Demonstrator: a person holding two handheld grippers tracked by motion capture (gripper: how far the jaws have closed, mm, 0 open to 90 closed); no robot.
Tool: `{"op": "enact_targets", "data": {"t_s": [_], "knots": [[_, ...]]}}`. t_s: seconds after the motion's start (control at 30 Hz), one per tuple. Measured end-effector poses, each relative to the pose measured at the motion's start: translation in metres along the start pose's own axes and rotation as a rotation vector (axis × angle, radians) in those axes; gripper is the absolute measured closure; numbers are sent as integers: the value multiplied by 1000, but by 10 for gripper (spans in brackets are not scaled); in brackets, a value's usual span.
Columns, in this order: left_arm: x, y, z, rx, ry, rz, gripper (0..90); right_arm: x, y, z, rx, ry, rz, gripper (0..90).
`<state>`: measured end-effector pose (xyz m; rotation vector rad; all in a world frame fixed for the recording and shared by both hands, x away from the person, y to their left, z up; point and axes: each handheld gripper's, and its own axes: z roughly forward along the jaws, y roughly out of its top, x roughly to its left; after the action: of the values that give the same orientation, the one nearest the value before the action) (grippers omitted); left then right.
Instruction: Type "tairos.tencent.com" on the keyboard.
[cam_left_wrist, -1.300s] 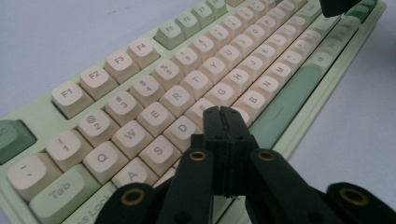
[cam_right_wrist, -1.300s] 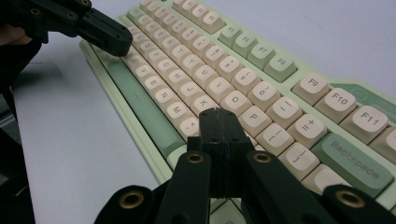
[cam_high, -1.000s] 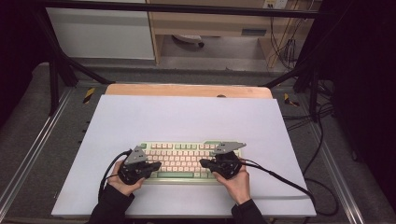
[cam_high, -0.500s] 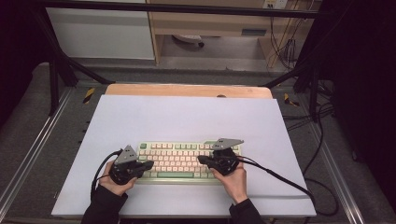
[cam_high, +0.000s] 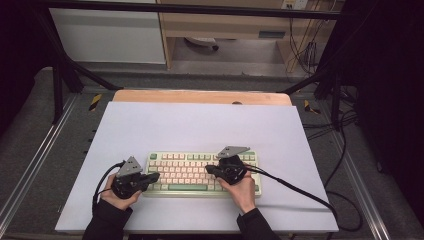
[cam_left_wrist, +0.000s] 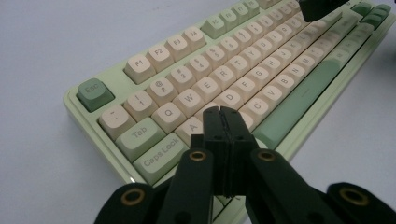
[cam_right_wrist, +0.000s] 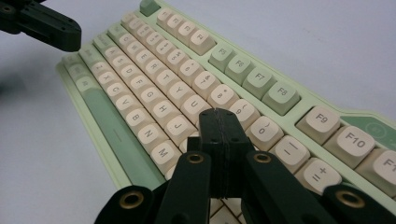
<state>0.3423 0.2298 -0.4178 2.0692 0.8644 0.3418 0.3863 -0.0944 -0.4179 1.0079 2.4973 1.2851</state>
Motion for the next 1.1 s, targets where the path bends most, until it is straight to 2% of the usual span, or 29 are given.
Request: {"op": "enact_targets", "data": {"t_s": [0.23,0.57,1.1], "knots": [[2,-2,0,0,4,-6,896,-3,-2,12,19,-12,8,900],[3,-2,0,2,5,-6,896,-4,-5,17,31,-22,7,900],[4,-3,1,2,6,-11,896,3,1,-3,-4,5,-15,900]]}}
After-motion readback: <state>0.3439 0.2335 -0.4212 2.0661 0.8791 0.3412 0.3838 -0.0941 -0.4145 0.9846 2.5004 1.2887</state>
